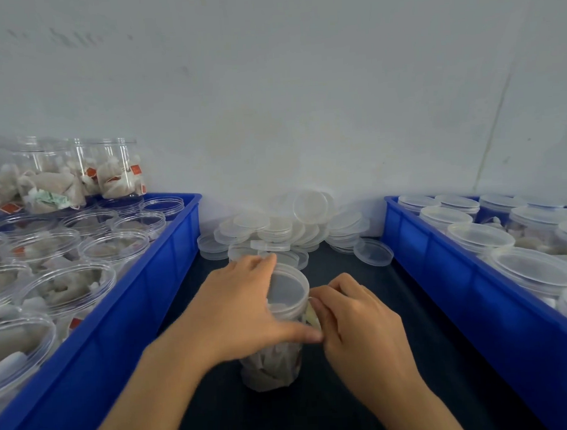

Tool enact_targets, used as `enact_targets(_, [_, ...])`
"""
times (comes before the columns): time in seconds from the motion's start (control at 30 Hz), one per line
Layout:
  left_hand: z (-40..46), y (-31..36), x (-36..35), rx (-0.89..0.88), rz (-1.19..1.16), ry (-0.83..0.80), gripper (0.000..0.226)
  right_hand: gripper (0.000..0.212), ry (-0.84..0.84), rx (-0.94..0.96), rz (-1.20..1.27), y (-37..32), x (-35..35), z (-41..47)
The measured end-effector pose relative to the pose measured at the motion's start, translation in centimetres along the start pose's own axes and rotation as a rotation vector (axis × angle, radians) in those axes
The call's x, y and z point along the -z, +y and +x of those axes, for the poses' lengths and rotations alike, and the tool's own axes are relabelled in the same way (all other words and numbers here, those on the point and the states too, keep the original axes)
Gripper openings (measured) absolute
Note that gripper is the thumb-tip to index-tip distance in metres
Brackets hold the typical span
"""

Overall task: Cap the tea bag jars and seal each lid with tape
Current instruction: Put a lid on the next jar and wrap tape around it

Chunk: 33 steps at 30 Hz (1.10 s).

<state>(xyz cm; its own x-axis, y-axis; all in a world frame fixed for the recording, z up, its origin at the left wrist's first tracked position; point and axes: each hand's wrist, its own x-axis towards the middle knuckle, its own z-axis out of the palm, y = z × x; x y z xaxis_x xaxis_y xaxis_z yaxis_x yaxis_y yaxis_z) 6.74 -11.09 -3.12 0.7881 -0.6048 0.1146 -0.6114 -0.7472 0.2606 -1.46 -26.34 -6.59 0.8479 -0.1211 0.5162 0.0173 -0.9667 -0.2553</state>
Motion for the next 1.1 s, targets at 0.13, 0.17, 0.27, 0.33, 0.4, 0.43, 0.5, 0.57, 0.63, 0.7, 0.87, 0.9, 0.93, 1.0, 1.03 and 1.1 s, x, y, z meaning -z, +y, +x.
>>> enact_targets(0.13, [0.6, 1.5, -1.5, 0.075, -0.024, 0.197, 0.113, 0.031, 0.0, -0.011, 0.021, 0.6, 0.3, 0.1])
enact_targets(0.17, [0.7, 1.1, -1.6, 0.054, -0.067, 0.217, 0.107, 0.035, 0.003, -0.022, 0.034, 0.7, 0.4, 0.1])
enact_targets(0.27, [0.7, -0.3, -1.3, -0.021, -0.196, 0.221, 0.085, 0.045, -0.075, -0.087, 0.106, 1.0, 0.6, 0.0])
enact_targets(0.33, [0.7, -1.1, -0.8, -0.049, -0.293, 0.165, 0.071, 0.037, -0.232, -0.183, 0.203, 0.9, 0.9, 0.1])
enact_targets(0.4, [0.9, -1.7, -0.2, -0.06, -0.379, 0.083, 0.066, 0.038, -0.369, -0.292, 0.355, 0.8, 1.2, 0.2])
enact_targets(0.43, [1.0, -1.8, 0.0, -0.063, -0.395, 0.047, 0.066, 0.042, -0.426, -0.322, 0.44, 0.8, 1.1, 0.2])
enact_targets(0.5, [1.4, -2.0, 0.4, -0.081, -0.384, -0.006, 0.067, 0.043, -0.522, -0.381, 0.625, 0.4, 0.9, 0.1])
enact_targets(0.57, [1.6, -2.0, 0.5, -0.11, -0.371, -0.042, 0.064, 0.03, -0.583, -0.441, 0.796, 0.1, 1.0, 0.0])
enact_targets(0.63, [1.8, -2.0, 0.6, -0.134, -0.394, -0.077, 0.057, 0.022, -0.616, -0.469, 0.881, -0.3, 1.3, 0.1])
enact_targets(0.7, [1.9, -2.0, 0.8, -0.167, -0.423, -0.127, 0.055, 0.019, -0.617, -0.481, 0.914, -0.4, 1.6, 0.1])
enact_targets(0.87, [2.3, -2.6, 1.5, -0.215, -0.458, -0.251, 0.059, 0.04, -0.417, -0.343, 0.563, -0.1, 2.2, 0.1])
enact_targets(0.9, [2.3, -2.6, 1.6, -0.224, -0.452, -0.255, 0.059, 0.04, -0.361, -0.295, 0.45, -0.2, 2.4, 0.0])
enact_targets(0.93, [2.3, -2.7, 1.7, -0.229, -0.444, -0.256, 0.058, 0.038, -0.321, -0.26, 0.356, -0.3, 2.5, -0.2])
enact_targets(1.0, [2.5, -2.5, 1.7, -0.239, -0.417, -0.256, 0.056, 0.034, -0.275, -0.233, 0.251, -0.4, 2.7, -0.2])
enact_targets(1.03, [2.6, -2.2, 1.8, -0.243, -0.402, -0.258, 0.055, 0.034, -0.27, -0.229, 0.229, -0.5, 2.8, -0.2])
enact_targets(1.1, [2.7, -1.6, 1.8, -0.248, -0.367, -0.266, 0.055, 0.036, -0.276, -0.23, 0.21, -0.2, 2.8, 0.0])
